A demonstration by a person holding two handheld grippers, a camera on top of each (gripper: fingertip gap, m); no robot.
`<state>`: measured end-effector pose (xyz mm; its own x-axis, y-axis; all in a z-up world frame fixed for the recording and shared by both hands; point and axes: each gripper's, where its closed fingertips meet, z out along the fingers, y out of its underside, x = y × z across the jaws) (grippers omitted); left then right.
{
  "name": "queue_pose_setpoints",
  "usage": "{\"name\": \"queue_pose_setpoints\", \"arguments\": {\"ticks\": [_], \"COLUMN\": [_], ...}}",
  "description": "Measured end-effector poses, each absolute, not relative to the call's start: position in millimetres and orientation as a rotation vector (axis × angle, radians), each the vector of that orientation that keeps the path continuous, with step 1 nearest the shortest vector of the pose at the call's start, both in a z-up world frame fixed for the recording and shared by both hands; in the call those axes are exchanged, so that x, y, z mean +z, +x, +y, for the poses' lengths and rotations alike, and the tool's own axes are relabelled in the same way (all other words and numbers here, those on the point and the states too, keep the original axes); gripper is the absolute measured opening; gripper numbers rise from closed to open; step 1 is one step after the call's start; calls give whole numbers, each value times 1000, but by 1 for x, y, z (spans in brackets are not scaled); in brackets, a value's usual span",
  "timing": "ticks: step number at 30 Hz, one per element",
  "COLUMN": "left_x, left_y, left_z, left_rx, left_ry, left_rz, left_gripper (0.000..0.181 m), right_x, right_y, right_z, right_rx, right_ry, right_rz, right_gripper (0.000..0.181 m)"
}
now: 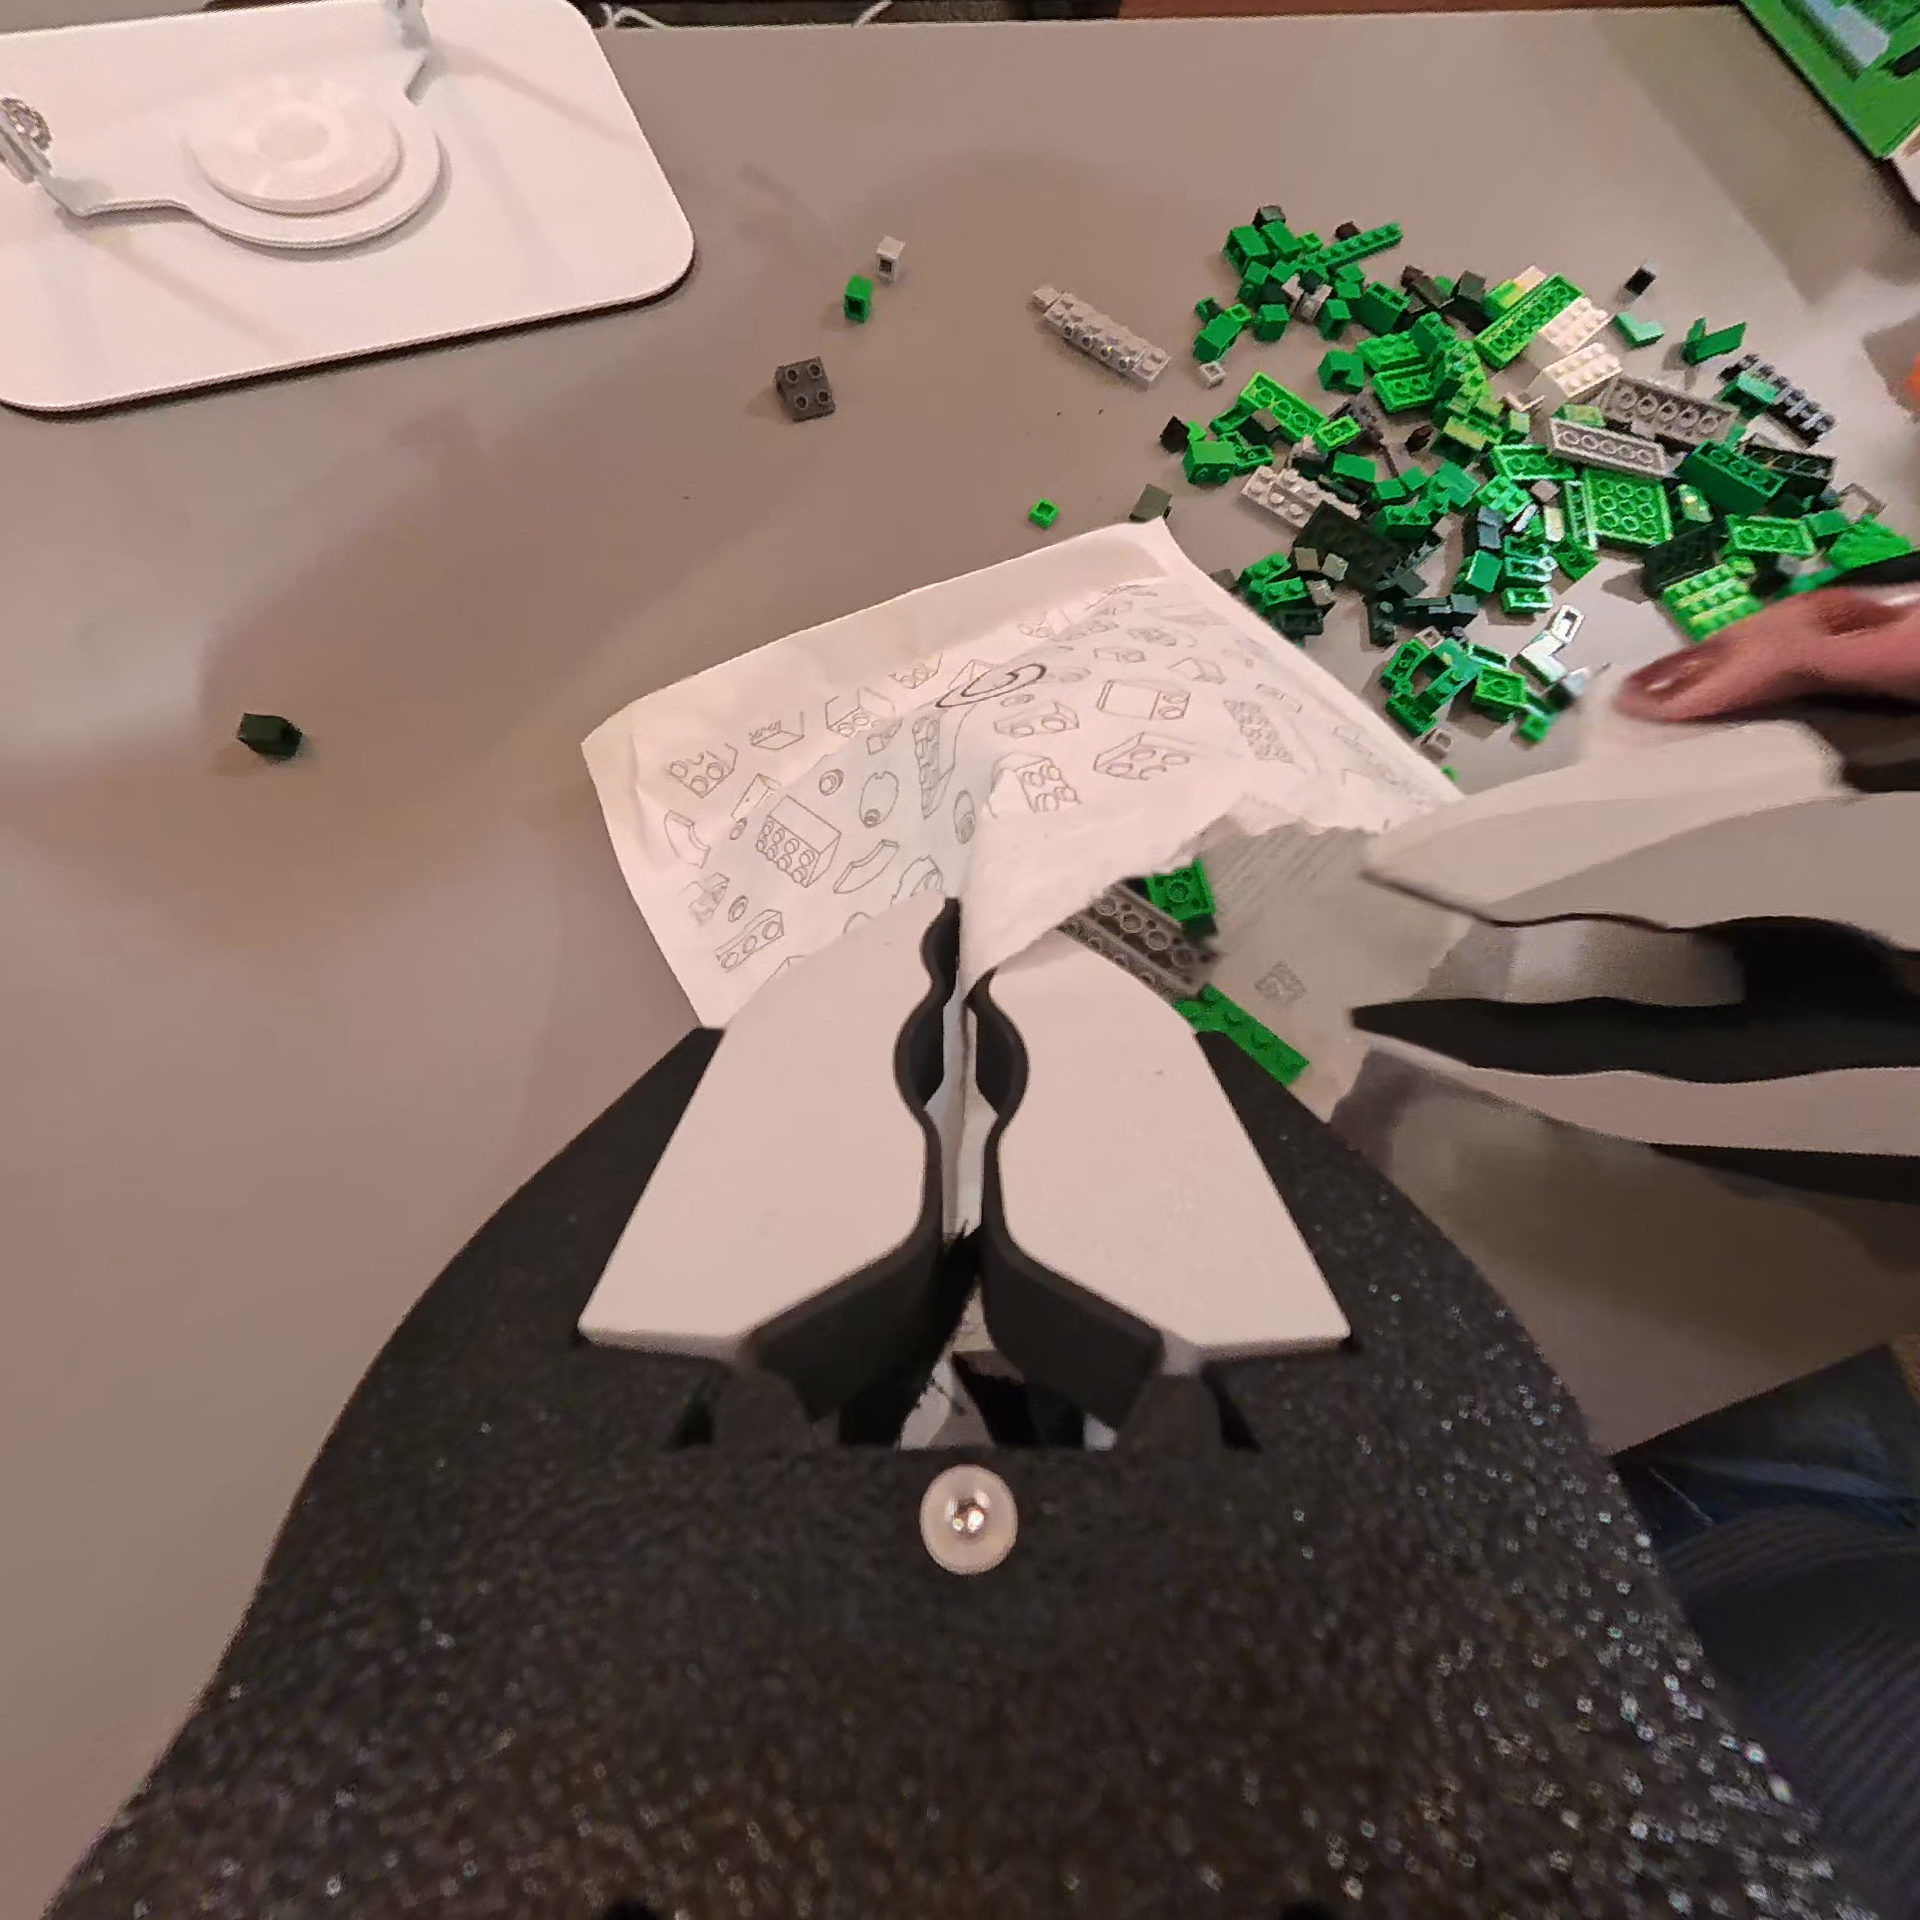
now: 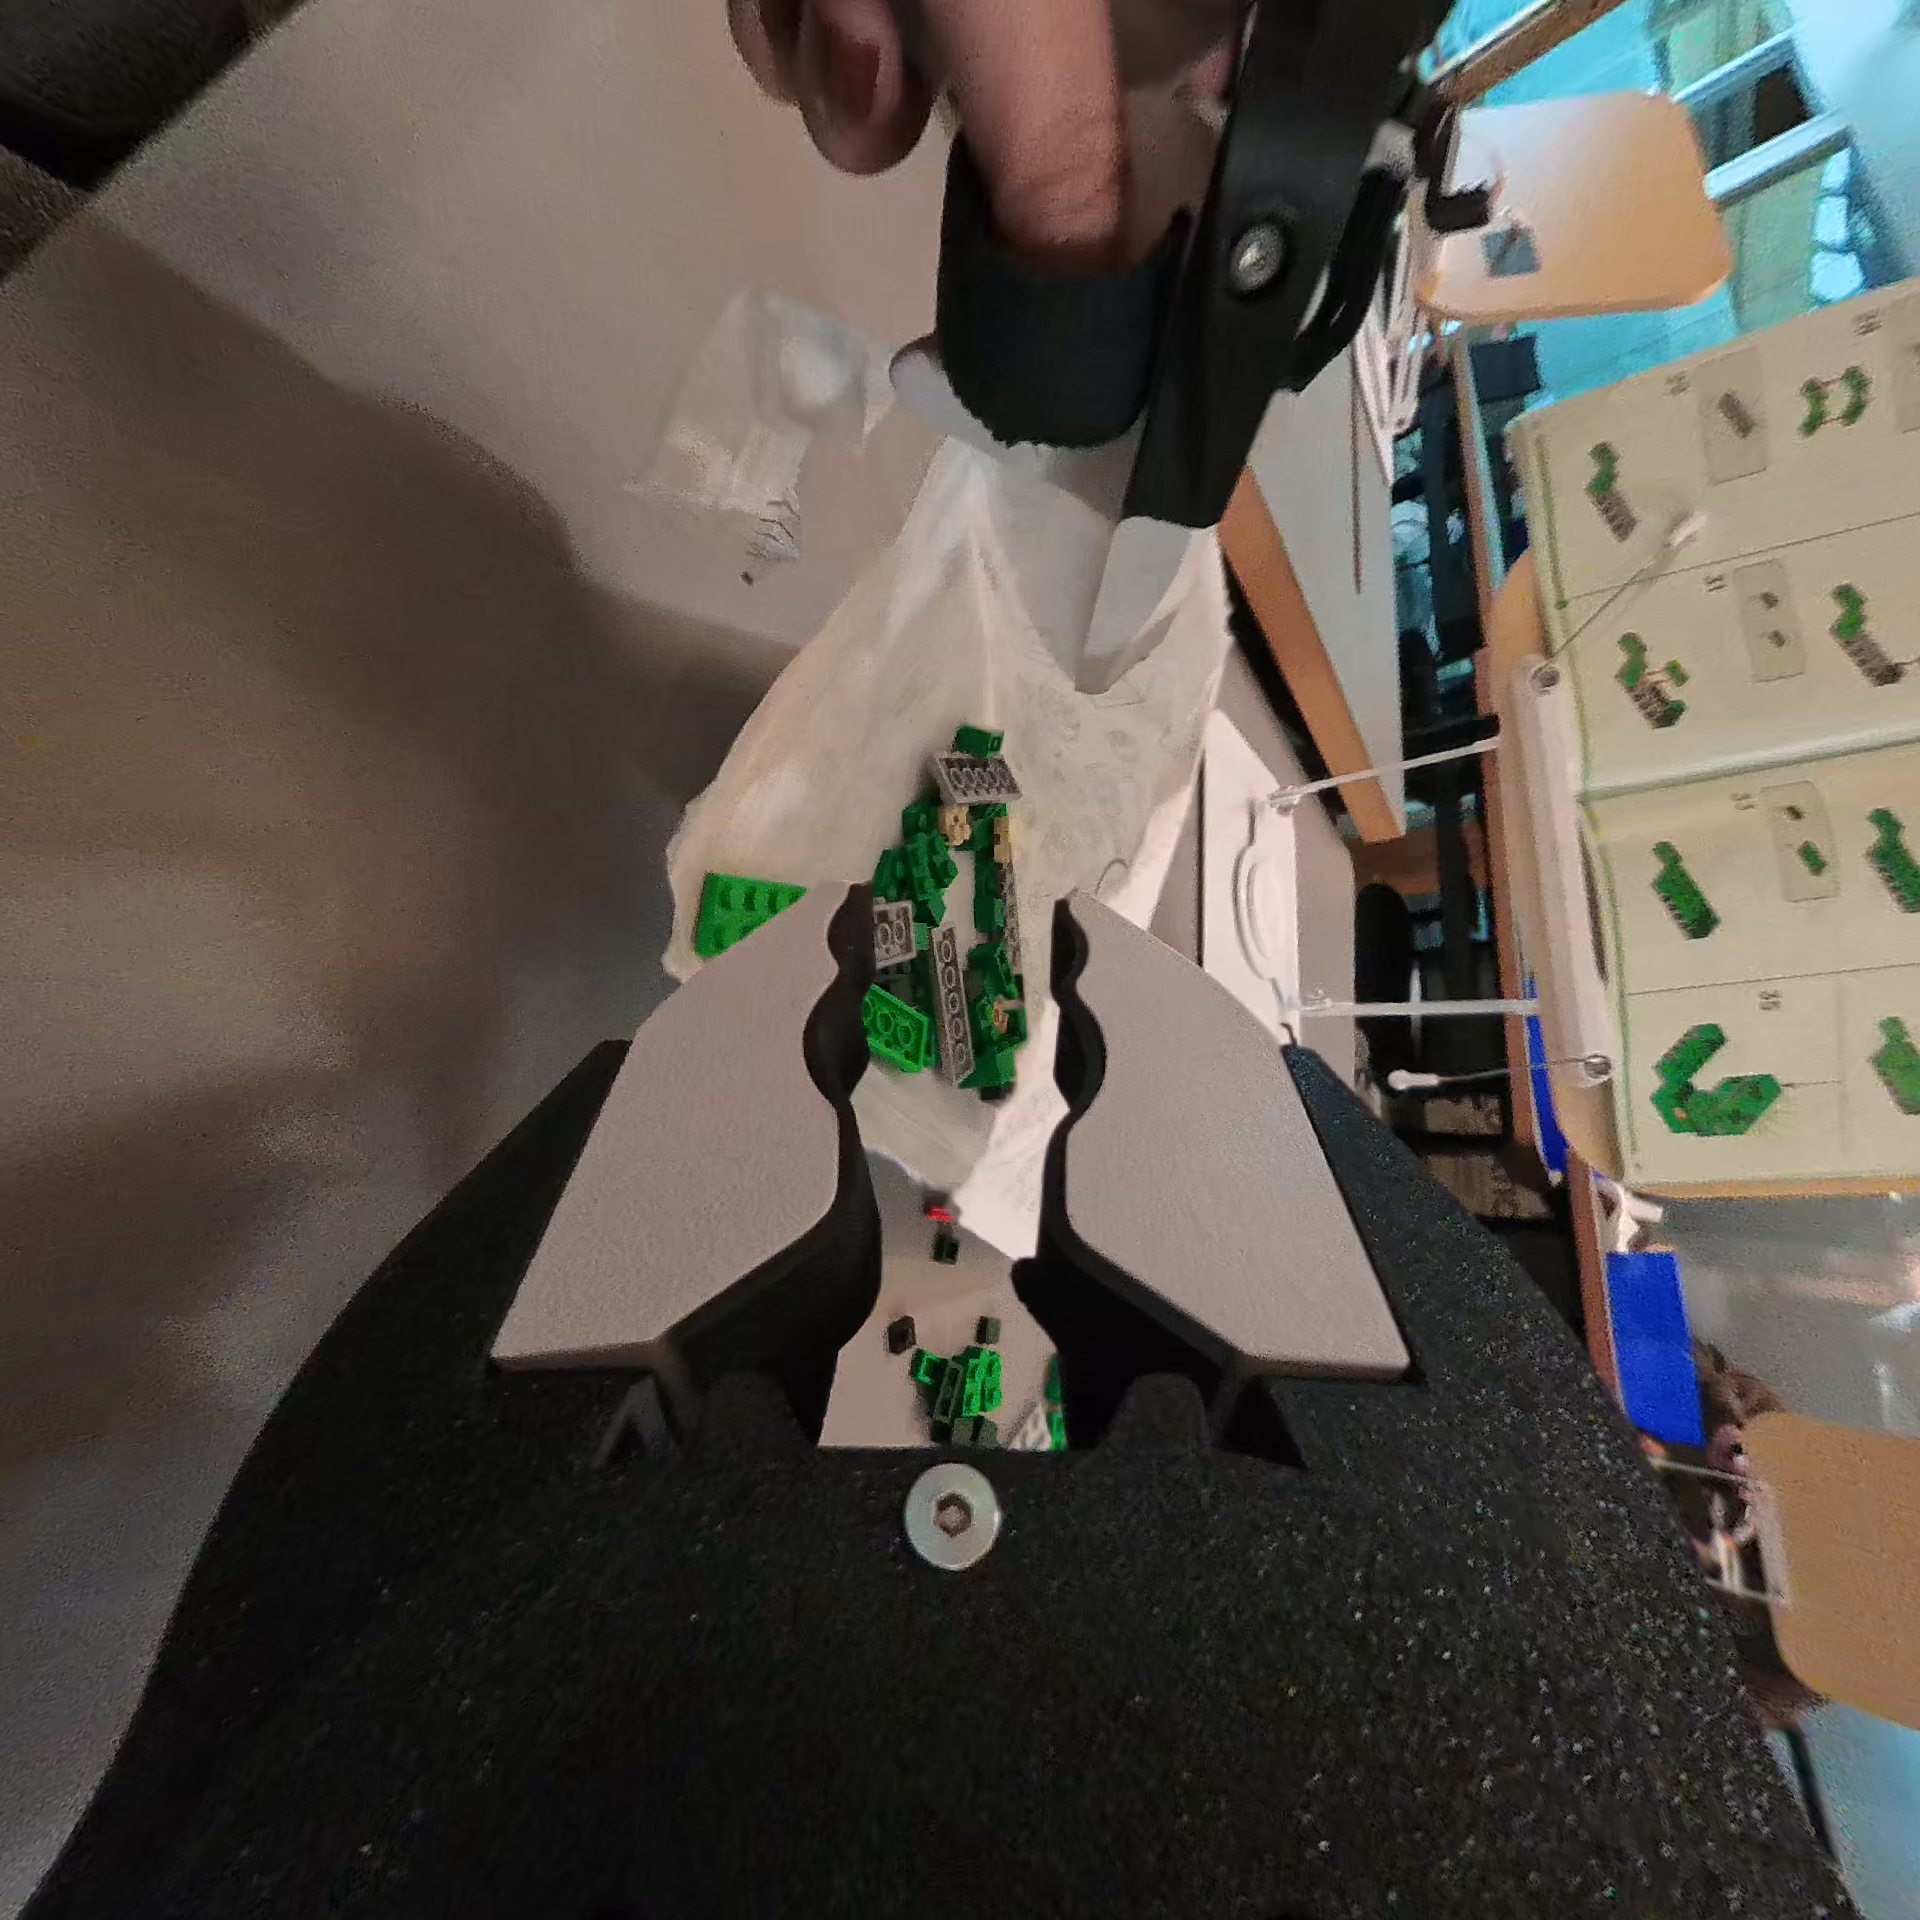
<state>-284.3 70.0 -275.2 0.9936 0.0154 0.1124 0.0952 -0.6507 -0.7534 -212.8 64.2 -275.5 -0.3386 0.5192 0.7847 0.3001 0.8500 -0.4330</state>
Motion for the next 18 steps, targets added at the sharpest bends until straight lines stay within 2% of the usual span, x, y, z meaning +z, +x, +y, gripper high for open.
{"name": "queue_pose_setpoints", "arguments": {"ticks": [3, 5, 10, 18], "left_x": [-275, -273, -272, -274], "left_y": [-293, -299, -305, -299], "left_z": [67, 65, 64, 64], "left_rx": [-91, -89, -81, -86], "left_ry": [-2282, -2276, -2276, -2285], "left_rz": [-85, -107, -116, -80], "left_gripper": [0, 0, 0, 0], "right_x": [-254, -251, -308, -346], "right_y": [-192, -177, -163, -192], "right_z": [79, 107, 172, 179], "right_rx": [333, 471, 669, 701], "right_ry": [-646, -827, -1310, -1431], "right_rz": [-1876, -1856, -2029, -2222], "right_gripper": [29, 25, 27, 24]}}
